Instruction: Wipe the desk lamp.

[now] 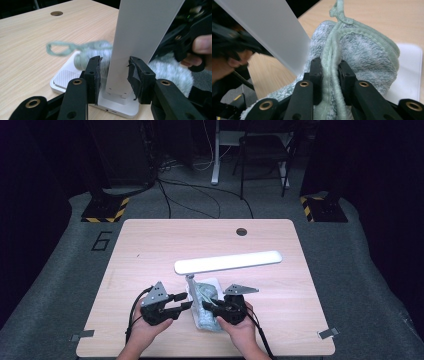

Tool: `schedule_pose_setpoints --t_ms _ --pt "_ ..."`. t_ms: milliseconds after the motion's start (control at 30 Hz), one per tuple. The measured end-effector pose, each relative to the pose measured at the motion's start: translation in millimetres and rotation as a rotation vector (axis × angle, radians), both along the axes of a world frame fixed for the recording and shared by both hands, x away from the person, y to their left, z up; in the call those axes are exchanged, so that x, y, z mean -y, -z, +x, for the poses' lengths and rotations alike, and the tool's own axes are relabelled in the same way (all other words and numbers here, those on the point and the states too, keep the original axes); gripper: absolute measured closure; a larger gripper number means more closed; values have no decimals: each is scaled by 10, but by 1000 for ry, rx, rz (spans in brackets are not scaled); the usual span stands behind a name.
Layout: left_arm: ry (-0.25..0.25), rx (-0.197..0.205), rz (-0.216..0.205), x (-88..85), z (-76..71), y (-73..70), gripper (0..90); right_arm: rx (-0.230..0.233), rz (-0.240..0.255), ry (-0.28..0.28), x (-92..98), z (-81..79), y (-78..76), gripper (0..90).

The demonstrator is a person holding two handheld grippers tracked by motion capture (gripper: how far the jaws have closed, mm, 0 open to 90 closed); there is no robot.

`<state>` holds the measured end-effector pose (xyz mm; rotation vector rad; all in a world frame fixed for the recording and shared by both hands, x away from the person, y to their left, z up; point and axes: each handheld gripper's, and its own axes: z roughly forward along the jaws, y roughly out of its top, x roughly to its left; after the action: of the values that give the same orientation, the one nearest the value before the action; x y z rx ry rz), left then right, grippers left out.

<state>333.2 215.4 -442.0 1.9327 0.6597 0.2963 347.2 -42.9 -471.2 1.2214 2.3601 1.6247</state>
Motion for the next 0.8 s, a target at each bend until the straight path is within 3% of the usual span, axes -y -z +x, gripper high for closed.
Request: schedule_pose_setpoints --t_ms 133,267,367,467,667,800 --pt "-1 1 -4 3 2 10 617 -27 -49 -1 -11 19 176 770" --pt "-5 0 -3 8 9 23 618 -53 -49 -7 2 33 157 770" --pt "-2 -10 7 14 14 45 617 -21 -32 -19 5 28 21 770" --pt "-2 -20 6 21 15 59 617 37 33 -21 20 7 -249 770" --pt "-1 -19 19 32 22 81 617 121 50 -14 9 -100 -630 769" --pt "1 -21 18 38 19 81 617 190 90 -9 19 -126 -790 769"
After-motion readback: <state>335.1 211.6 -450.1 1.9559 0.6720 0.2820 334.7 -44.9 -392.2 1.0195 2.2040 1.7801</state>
